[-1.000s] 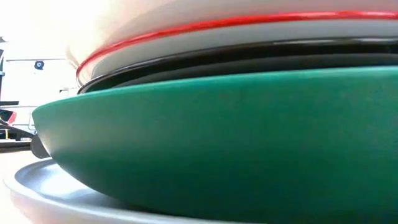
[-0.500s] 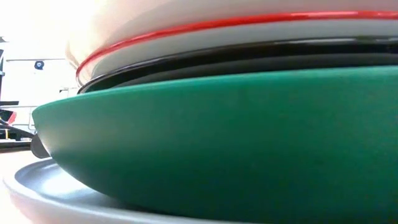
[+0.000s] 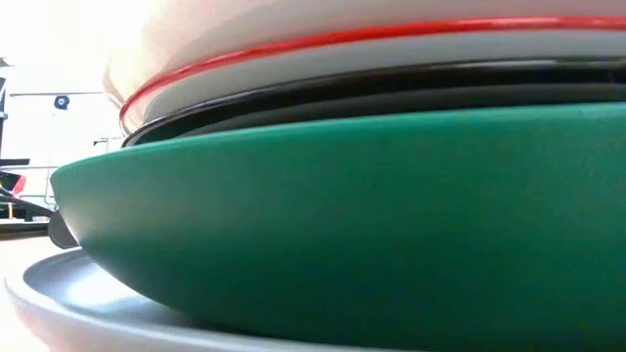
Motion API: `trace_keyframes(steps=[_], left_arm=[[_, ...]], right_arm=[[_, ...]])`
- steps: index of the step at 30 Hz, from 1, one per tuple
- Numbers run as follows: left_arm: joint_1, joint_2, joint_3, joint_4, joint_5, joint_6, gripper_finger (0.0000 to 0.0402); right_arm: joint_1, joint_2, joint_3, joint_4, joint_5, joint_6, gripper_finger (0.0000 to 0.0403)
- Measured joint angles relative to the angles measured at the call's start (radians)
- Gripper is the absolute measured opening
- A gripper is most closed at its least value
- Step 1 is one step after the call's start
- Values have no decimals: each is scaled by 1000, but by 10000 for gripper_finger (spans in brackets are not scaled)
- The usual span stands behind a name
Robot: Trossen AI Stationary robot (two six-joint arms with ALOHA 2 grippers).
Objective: Sort dishes
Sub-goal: Put the pink plate into the dishwasher rack
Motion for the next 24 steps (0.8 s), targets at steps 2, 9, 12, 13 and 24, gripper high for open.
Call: trace_keyframes(steps=[2, 9, 12, 13, 24], left_arm=[[0, 0, 0, 0, 0, 0, 0], [0, 0, 0, 0, 0, 0, 0], [0, 0, 0, 0, 0, -1, 0], [0, 0, 0, 0, 0, -1, 0], [0, 0, 0, 0, 0, -7, 0]], right_arm=[[0, 35, 39, -16, 0, -12, 0], [-5, 81, 98, -69, 1, -14, 0], [-8, 84, 98, -98, -14, 11, 0], [-10, 84, 98, -107, -26, 24, 0], [-18, 84, 95, -138, -50, 62, 0]])
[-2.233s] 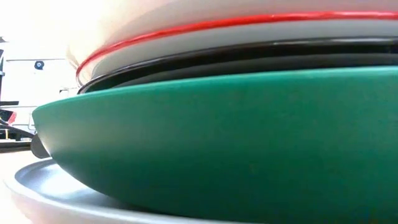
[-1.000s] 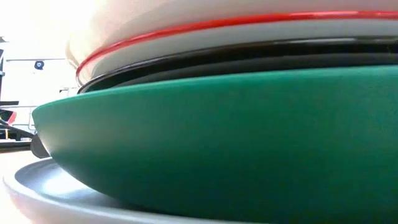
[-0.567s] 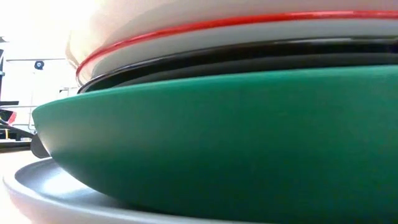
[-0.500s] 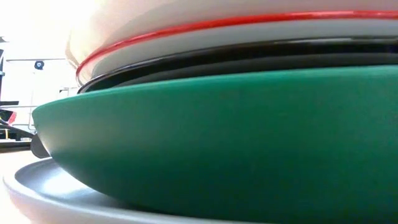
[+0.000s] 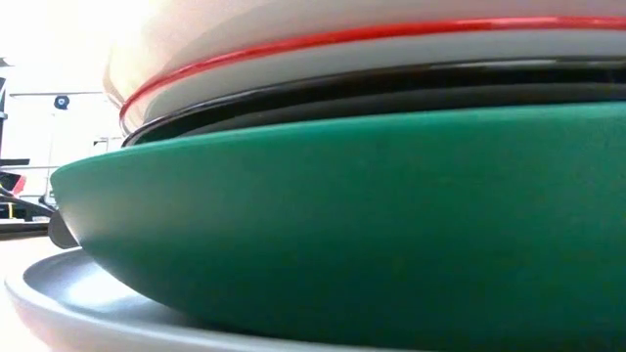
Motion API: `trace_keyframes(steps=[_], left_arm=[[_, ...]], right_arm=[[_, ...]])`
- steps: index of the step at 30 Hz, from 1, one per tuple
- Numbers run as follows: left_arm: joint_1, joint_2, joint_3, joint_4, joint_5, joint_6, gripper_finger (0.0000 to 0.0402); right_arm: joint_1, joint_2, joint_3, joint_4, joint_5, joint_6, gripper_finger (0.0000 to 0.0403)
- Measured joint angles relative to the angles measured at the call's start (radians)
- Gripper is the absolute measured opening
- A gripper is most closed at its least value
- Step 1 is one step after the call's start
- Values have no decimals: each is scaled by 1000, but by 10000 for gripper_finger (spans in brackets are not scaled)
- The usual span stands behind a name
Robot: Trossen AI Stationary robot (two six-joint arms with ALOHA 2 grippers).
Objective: Sort dishes
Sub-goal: Put the pink plate into the dishwasher rack
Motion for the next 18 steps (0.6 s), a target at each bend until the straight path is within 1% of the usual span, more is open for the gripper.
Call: trace_keyframes(steps=[15, 18], left_arm=[[0, 0, 0, 0, 0, 0, 0], [0, 0, 0, 1, 0, 0, 0]], right_arm=[[-12, 2, -2, -46, -9, 19, 0], [-18, 2, -2, -70, -44, 20, 0]])
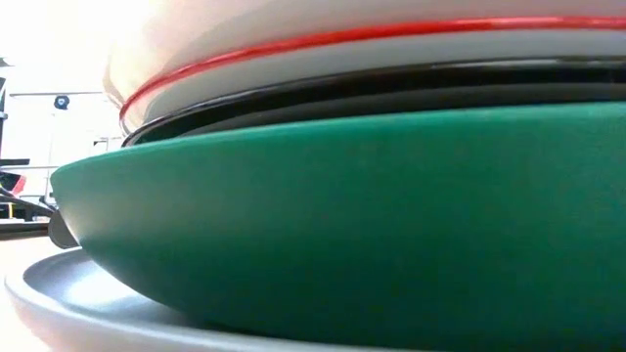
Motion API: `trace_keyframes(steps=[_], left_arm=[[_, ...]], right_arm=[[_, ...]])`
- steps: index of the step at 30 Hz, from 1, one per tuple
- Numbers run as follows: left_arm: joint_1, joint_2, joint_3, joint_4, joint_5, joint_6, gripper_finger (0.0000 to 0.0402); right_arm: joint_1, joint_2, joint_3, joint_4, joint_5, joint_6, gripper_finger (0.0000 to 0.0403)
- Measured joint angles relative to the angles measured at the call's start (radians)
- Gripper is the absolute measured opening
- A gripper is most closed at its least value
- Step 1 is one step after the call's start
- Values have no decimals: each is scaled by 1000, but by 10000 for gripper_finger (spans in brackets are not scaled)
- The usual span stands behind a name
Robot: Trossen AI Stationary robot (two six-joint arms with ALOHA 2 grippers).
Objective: Sort dishes
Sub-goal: Put the pink plate into the dishwasher rack
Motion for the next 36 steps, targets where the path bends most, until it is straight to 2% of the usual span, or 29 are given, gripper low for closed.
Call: trace_keyframes(steps=[15, 36], left_arm=[[0, 0, 0, 0, 0, 0, 0], [0, 0, 0, 0, 0, 0, 0]], right_arm=[[-9, 1, -5, -14, -15, 6, 2], [-7, 1, -6, -19, -16, 24, 86]])
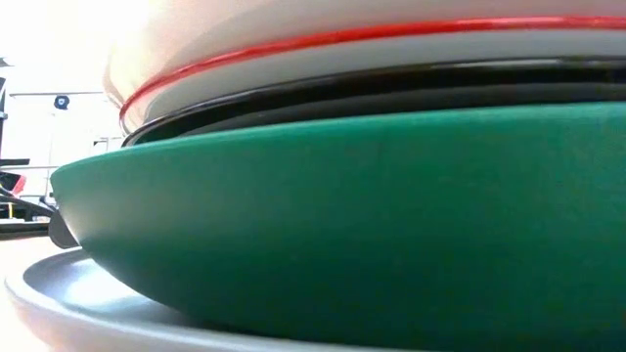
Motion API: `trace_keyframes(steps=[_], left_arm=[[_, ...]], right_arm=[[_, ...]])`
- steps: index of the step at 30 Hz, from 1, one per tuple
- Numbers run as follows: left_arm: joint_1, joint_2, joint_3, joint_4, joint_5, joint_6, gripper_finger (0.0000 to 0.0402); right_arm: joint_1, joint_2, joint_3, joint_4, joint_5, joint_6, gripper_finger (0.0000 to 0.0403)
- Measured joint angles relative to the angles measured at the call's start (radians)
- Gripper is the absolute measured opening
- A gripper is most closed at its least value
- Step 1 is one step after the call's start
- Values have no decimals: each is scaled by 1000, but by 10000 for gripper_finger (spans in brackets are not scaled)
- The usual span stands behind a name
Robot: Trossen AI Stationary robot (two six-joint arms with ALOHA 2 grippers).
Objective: Sort dishes
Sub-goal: Put the pink plate into the dishwasher rack, then put the yellow plate into the dishwasher rack
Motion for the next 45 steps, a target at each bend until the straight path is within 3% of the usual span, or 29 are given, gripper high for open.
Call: trace_keyframes(steps=[9, 15, 24, 27, 31, 33, 37, 45], left_arm=[[0, 0, 0, 0, 0, 0, 0], [0, 0, 0, 0, 0, 0, 0], [0, 0, 0, 1, 11, -8, 0], [0, 0, 0, 3, 11, -8, 0], [0, 0, 0, 5, 10, -71, 0], [0, -1, 0, 9, 11, -106, 0], [1, -1, 1, 35, 80, -99, 0], [4, -1, 57, 128, 358, -85, 0]], right_arm=[[2, -5, 3, -21, 9, 0, 130], [16, -34, 102, -149, 12, 38, 146], [58, -140, 221, -499, 1, 210, 150], [79, -202, 215, -606, -68, 306, 143], [123, -300, 142, -689, -244, 443, 130], [163, -365, 70, -693, -272, 487, 122], [269, -494, -106, -673, -270, 552, 107], [569, -795, -520, -563, -198, 797, 82]])
